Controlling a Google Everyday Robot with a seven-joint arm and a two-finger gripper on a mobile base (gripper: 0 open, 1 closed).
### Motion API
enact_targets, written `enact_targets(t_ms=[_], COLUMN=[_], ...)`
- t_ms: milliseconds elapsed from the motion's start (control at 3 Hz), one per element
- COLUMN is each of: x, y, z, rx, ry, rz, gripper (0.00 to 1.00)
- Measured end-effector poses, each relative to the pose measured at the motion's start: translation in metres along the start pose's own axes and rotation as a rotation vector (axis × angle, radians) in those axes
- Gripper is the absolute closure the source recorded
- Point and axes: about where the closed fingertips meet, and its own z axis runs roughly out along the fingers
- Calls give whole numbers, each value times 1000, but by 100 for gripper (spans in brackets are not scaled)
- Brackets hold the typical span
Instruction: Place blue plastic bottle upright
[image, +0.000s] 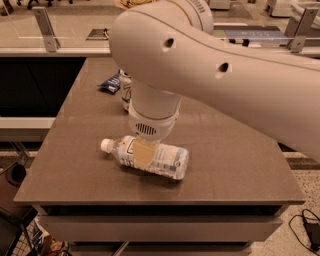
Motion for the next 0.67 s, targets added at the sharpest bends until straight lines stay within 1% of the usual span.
enact_targets(t_ms=[333, 667], x=[8, 20], y=[-6, -20], z=[-11, -31], rx=[20, 65], ry=[-21, -60], rz=[10, 19], gripper=[100, 100])
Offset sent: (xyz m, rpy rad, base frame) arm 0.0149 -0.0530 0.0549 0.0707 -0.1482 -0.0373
